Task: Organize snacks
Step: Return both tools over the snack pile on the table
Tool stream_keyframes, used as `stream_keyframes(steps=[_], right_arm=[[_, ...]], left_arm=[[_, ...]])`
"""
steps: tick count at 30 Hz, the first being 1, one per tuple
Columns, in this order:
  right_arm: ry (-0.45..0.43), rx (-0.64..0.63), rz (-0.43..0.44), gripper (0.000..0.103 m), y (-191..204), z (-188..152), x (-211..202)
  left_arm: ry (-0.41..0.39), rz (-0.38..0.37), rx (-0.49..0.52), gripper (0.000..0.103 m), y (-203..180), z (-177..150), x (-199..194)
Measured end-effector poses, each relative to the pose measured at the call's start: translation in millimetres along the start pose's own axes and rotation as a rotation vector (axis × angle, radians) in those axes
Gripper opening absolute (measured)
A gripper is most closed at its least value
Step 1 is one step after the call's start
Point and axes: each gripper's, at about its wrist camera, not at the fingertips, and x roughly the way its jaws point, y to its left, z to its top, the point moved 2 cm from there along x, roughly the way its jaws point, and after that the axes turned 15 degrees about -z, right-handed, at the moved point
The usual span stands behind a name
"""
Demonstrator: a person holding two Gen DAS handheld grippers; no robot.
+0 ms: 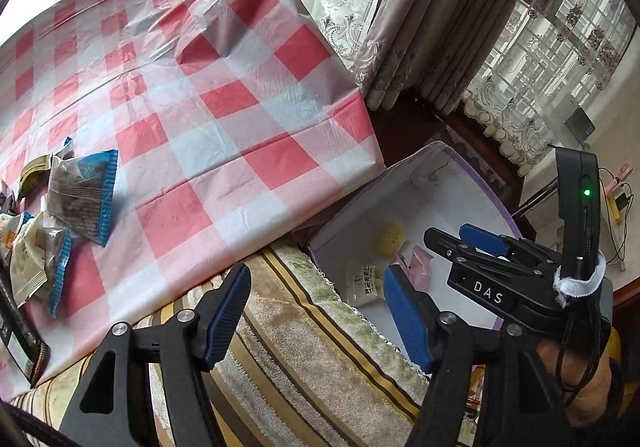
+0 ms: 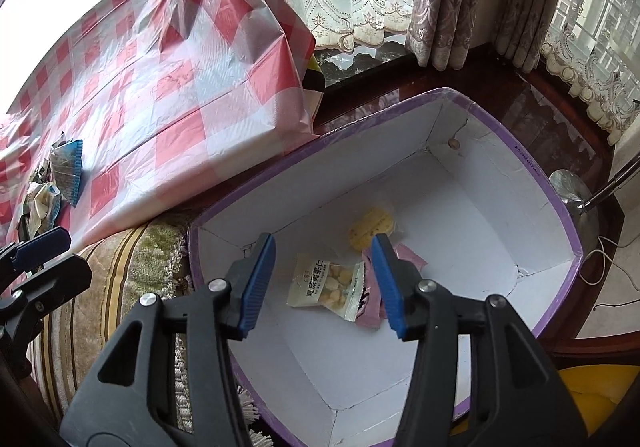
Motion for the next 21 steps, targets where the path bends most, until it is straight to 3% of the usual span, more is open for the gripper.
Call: stream_keyframes(steps=[10, 16, 21], right_arm=[[-0.037, -0.079, 0.056, 0.054, 35, -1, -16], [-0.093, -0.187, 0.084, 0.054, 73, -4, -34], [-0.157, -0.284, 0.085, 0.064, 100, -7, -49]], left_arm=[[-0.064, 0.066, -0.106, 0.069, 35, -13, -29], [-0.156, 0.123, -0.256, 0.069, 80, -31, -66], [-0.265, 0.175, -0.412, 0.069, 123, -56, -106]])
